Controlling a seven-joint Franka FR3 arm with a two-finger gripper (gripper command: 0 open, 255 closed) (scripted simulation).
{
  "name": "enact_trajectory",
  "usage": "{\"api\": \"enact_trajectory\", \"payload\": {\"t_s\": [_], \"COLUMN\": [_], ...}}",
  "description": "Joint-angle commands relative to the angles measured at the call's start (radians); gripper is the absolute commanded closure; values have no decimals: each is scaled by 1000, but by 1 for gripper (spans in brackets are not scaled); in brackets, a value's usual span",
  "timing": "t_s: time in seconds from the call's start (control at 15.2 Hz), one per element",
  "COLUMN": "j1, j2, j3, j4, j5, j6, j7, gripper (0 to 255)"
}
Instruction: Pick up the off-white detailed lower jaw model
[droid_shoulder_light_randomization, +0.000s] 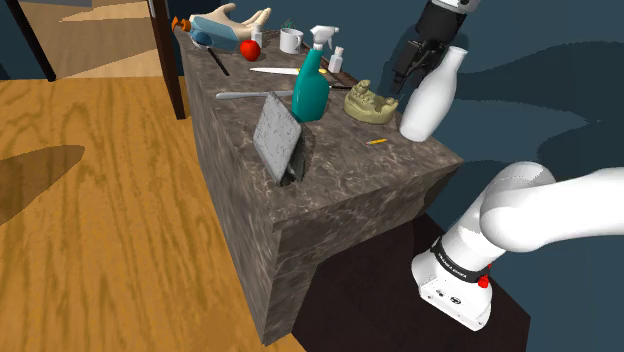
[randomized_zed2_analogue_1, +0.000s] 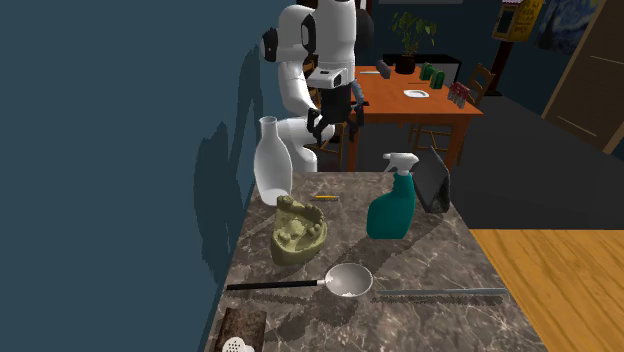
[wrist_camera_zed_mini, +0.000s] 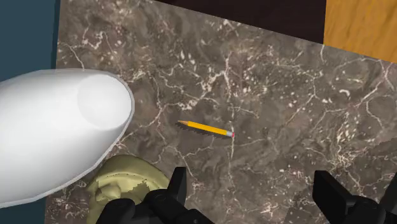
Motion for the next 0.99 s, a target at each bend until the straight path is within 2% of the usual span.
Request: {"api": "enact_trajectory", "payload": {"t_s": [0.0, 0.46, 0.92], "j1": [0, -51, -104], "j2": [0, 235, 479], "j3": [0, 12, 24], "j4": [0, 72, 201], "j5": [0, -119, -252], "j6": [0, 157, 268], "j7": [0, 2, 35], "gripper": [0, 0, 0]}}
